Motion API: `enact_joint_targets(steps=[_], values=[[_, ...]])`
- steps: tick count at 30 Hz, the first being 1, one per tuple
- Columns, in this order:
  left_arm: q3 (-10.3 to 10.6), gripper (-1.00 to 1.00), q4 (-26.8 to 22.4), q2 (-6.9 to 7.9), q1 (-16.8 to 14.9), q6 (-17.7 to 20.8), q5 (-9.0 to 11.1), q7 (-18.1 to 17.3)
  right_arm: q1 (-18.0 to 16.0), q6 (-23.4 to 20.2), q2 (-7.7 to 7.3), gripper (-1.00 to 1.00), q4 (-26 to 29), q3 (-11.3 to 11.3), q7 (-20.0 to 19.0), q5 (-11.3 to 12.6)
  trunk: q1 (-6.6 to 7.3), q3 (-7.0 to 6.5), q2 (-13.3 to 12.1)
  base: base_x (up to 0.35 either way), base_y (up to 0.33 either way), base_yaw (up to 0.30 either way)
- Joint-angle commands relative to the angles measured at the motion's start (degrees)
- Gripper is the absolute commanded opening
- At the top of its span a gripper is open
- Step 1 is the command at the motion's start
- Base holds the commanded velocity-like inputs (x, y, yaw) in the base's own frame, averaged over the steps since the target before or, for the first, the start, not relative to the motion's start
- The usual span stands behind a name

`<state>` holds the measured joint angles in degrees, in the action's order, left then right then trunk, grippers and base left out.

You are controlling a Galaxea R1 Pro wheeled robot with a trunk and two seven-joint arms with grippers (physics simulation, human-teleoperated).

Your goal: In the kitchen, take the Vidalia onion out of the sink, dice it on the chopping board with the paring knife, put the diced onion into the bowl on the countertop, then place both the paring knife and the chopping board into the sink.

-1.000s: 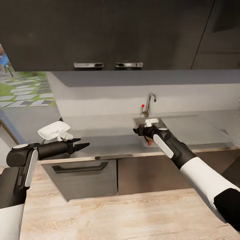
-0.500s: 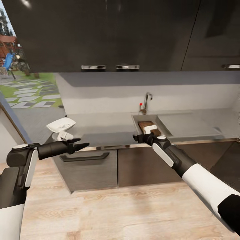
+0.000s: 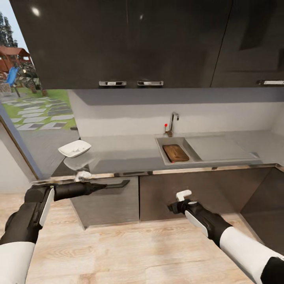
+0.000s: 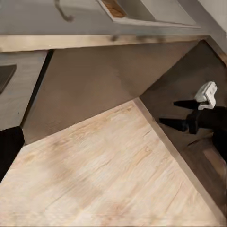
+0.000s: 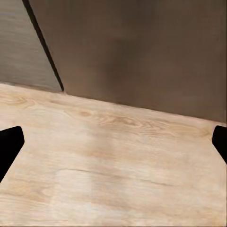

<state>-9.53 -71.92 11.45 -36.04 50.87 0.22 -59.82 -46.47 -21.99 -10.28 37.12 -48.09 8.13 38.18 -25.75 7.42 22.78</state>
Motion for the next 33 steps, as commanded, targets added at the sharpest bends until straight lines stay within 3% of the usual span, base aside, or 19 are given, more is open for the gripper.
enact_joint_targets(steps=[1,4,7,8,9,11,12,13,15,18,22,28,33], values=[[-0.1,1.00,7.7,0.16,0.0,-1.0,0.1,0.1,0.8,2.8,-0.05,1.00,-4.8,-1.2,0.4,0.6,-0.04,0.02,0.1,0.000,0.000,0.000],[-0.1,1.00,16.5,0.64,0.0,-5.6,0.1,0.9,2.1,6.7,0.02,1.00,-11.4,-1.7,0.3,0.7,-0.04,-0.27,0.1,0.000,0.000,0.000],[-0.1,1.00,29.8,1.02,0.0,-15.4,0.1,4.0,4.1,11.0,0.27,1.00,-19.9,-2.0,0.2,0.8,-0.04,-0.55,0.1,0.000,0.000,0.000],[0.0,1.00,43.6,1.65,0.0,-22.7,0.0,11.5,6.0,12.8,0.64,1.00,-27.9,-2.1,0.2,0.8,-0.04,-0.64,0.1,0.000,0.000,0.000],[0.0,1.00,50.0,2.12,0.0,-25.2,0.0,17.0,6.8,13.2,1.11,1.00,-31.8,-2.0,0.2,0.8,-0.04,-0.73,0.1,0.000,0.000,0.000],[0.1,1.00,56.6,2.59,0.0,-27.9,0.0,22.9,7.7,13.4,1.86,1.00,-35.5,-2.0,0.2,0.8,-0.04,-0.92,0.1,0.000,0.000,0.000],[0.1,1.00,63.0,2.86,0.0,-31.7,0.0,28.4,8.8,14.0,2.50,1.00,-38.2,-2.0,0.1,0.8,-0.04,-1.02,0.1,0.000,0.000,0.000],[0.2,1.00,66.0,2.96,0.0,-34.7,0.1,31.5,9.8,14.5,2.74,1.00,-39.3,-2.0,0.1,0.8,-0.04,-1.11,0.1,0.000,0.000,0.000],[0.3,1.00,68.4,3.04,0.6,-37.9,0.1,35.2,11.7,15.5,2.95,1.00,-40.2,-2.0,0.1,0.8,-0.04,-1.30,0.1,0.000,0.000,0.000],[0.4,1.00,70.1,3.11,4.9,-40.1,0.1,40.1,15.6,17.1,3.20,1.00,-40.8,-2.0,0.2,0.8,-0.04,-1.58,0.1,0.000,0.000,0.000],[0.4,1.00,70.8,3.09,14.2,-40.9,0.2,51.9,22.2,20.2,3.32,1.00,-41.2,-1.9,0.5,1.2,-0.04,-1.95,0.1,0.000,0.000,0.000],[0.4,1.00,70.9,3.07,26.0,-40.7,0.2,56.7,30.8,20.8,3.37,1.00,-41.4,-1.8,1.0,3.4,-0.04,-2.52,0.1,0.000,0.000,0.000],[0.3,1.00,71.0,3.08,30.2,-40.7,0.2,56.9,34.4,20.8,3.42,1.00,-41.4,-1.7,1.1,3.9,-0.04,-2.99,0.1,0.000,0.000,0.000]])
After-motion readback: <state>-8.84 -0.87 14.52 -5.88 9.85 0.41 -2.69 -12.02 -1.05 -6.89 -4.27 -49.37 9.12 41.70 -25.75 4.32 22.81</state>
